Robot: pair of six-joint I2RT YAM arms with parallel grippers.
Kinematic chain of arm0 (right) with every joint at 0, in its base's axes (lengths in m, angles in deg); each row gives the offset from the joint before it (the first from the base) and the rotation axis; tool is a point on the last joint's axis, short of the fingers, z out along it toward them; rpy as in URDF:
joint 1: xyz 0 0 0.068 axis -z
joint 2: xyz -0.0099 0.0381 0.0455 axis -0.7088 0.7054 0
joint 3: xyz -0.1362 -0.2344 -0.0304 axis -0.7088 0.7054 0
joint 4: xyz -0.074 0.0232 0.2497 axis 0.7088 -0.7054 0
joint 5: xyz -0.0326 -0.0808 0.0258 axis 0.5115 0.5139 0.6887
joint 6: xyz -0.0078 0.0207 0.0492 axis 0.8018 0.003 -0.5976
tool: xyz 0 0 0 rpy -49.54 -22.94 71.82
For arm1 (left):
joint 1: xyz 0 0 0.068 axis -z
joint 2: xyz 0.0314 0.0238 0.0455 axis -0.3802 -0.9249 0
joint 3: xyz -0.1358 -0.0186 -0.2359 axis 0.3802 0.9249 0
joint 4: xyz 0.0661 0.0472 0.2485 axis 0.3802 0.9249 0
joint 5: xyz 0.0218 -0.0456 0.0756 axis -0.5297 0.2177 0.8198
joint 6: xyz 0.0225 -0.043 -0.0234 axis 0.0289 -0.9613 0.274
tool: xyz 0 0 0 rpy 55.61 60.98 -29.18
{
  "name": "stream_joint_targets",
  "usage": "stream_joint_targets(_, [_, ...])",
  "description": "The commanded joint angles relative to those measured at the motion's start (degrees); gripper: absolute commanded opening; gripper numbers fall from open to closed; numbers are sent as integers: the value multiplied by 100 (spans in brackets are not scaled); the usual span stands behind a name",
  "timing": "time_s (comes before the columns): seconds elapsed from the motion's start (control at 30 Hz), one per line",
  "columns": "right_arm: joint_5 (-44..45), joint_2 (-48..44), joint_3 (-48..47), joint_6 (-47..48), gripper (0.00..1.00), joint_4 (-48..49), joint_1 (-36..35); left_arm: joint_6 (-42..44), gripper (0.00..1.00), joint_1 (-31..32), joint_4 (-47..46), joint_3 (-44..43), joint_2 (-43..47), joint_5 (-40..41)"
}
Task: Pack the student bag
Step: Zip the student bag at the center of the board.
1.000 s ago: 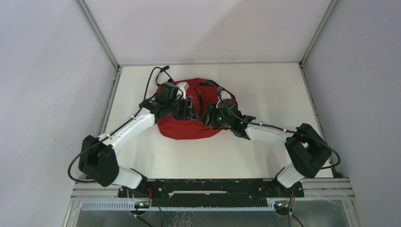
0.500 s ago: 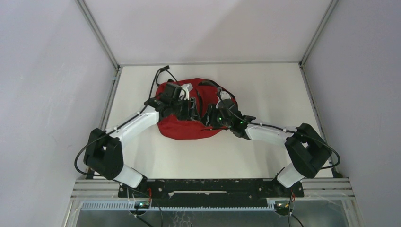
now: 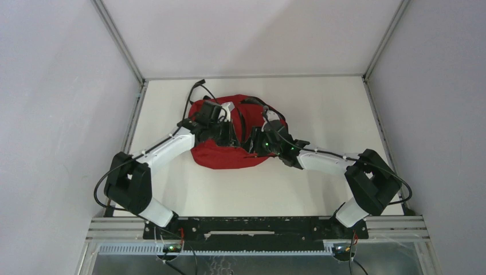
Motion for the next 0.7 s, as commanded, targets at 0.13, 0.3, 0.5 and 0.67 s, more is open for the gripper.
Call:
stream_joint_targets(0.13, [-99, 115, -199, 151, 58, 397, -93, -123, 0, -29, -176, -155, 220, 112])
stream_joint_targets(0.3, [-114, 272, -199, 175, 55, 762, -149, -180, 0, -69, -182, -431, 95, 192])
stream_joint_targets(0.5, [124, 382, -300, 103, 38, 814, -134, -261, 0, -223, -249, -736, -85, -159])
stream_joint_targets(0.67, [136, 564, -383, 114, 8, 830, -132, -342, 0, -223, -314, -889, -66, -219])
